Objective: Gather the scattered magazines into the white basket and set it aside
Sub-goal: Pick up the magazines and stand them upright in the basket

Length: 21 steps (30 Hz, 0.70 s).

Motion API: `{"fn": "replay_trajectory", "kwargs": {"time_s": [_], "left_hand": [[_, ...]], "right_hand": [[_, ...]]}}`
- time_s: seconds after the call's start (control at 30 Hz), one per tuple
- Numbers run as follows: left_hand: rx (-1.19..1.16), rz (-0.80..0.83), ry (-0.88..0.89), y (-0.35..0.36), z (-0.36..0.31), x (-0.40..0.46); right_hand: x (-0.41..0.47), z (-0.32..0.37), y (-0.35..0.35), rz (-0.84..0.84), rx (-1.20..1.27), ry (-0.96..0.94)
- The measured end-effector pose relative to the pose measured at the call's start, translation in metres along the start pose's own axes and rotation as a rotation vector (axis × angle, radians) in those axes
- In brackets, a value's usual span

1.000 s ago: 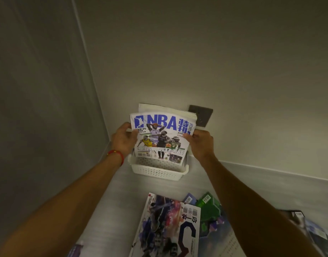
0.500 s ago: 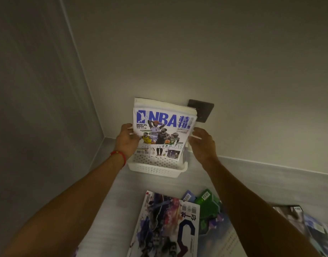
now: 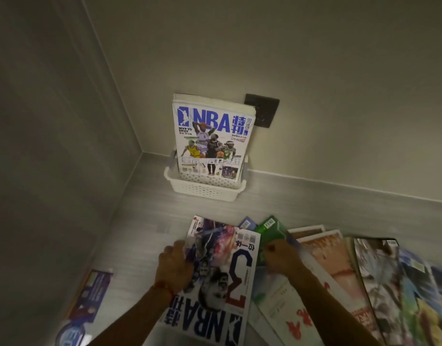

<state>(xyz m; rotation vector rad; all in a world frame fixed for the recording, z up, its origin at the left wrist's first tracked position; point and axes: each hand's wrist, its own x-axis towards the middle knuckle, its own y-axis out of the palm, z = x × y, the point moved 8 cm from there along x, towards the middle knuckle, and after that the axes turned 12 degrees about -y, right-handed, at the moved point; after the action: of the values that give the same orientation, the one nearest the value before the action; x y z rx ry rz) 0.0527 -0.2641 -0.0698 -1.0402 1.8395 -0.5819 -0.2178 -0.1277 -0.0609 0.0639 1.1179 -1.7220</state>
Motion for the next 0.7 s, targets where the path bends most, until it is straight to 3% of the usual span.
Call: {"fn": "replay_trajectory", "kwargs": {"time_s": [0.13, 0.3, 0.43, 0.5, 0.53, 0.63, 0.7], "left_hand": [[-0.034, -0.071, 0.038, 0.012, 0.005, -0.029], [-0.257, 0.053, -0.216, 0.007, 0.024, -0.032], [-0.278, 0.143, -0.229, 0.01, 0.03, -0.041], [-0.219, 0.048, -0.209, -0.001, 0.018, -0.049], [-0.183, -0.086, -0.11, -0.018, -0.001, -0.057], [0.101, -0.531, 0.492, -0.074, -0.105, -0.109], [0.408, -0.619, 0.731, -0.085, -0.156, -0.135]], "right_hand": [[-0.03, -0.008, 0.037, 0.004, 0.385, 0.085], [-0.041, -0.006, 0.058, 0.034, 0.661, 0.132], [-0.051, 0.016, 0.046, 0.07, 0.527, -0.135], [-0.056, 0.041, 0.031, 0.091, 0.353, -0.32], [-0.059, 0.055, 0.02, 0.084, 0.26, -0.405], [-0.076, 0.105, -0.02, 0.026, 0.046, -0.696], [-0.094, 0.14, -0.047, -0.008, -0.043, -0.864]]}}
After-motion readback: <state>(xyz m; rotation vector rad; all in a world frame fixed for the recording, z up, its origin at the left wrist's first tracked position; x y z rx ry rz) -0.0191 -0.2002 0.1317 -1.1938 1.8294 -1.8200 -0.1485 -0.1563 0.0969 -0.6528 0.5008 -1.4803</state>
